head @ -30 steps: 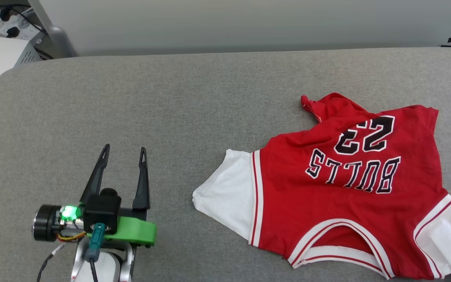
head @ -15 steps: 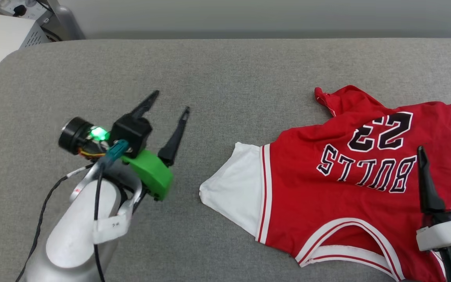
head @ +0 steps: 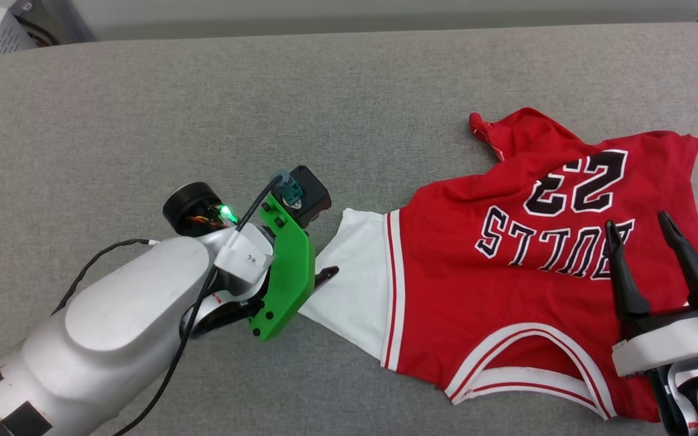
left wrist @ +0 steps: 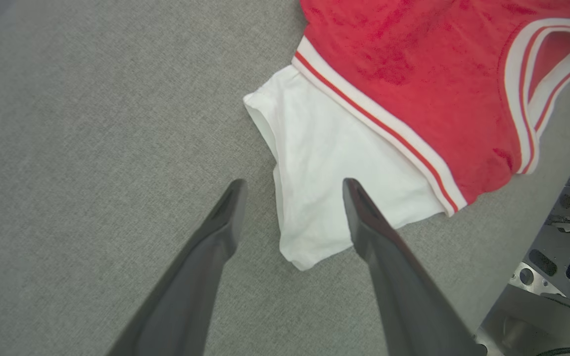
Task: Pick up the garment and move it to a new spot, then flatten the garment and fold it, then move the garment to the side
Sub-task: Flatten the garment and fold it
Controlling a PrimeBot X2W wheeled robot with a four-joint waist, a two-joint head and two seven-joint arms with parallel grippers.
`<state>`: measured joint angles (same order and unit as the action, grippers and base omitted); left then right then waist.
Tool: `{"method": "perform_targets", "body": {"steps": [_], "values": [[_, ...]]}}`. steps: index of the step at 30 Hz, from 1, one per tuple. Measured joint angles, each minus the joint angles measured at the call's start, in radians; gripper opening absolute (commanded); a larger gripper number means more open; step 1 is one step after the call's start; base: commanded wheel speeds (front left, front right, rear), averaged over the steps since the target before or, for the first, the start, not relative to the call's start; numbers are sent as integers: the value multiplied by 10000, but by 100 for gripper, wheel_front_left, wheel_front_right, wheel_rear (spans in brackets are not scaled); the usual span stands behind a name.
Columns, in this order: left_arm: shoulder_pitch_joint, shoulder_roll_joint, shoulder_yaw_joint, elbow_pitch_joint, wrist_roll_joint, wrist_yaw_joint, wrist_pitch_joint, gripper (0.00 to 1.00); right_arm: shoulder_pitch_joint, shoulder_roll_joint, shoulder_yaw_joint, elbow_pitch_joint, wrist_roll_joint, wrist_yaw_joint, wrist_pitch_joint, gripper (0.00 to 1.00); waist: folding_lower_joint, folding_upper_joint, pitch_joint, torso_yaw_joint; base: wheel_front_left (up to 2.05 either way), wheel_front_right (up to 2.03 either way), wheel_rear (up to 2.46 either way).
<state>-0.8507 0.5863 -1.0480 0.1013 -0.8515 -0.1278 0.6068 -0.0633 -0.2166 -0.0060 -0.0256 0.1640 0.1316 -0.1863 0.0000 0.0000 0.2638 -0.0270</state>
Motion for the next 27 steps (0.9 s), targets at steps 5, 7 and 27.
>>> {"method": "perform_targets", "body": {"steps": [5,7,27], "values": [[-550,171,-1258,441,-612,0,504,100,-287,46,182,153,-115,0,-115,100,0,0,289,-250,0,0,0],[-674,209,-1687,679,-713,0,539,100,-401,82,221,234,-123,-2,-150,100,0,0,420,-353,0,0,0],[-828,458,-2234,1185,142,-48,-901,0,-823,230,328,709,-314,0,-472,100,0,0,876,-556,0,0,0]]}}
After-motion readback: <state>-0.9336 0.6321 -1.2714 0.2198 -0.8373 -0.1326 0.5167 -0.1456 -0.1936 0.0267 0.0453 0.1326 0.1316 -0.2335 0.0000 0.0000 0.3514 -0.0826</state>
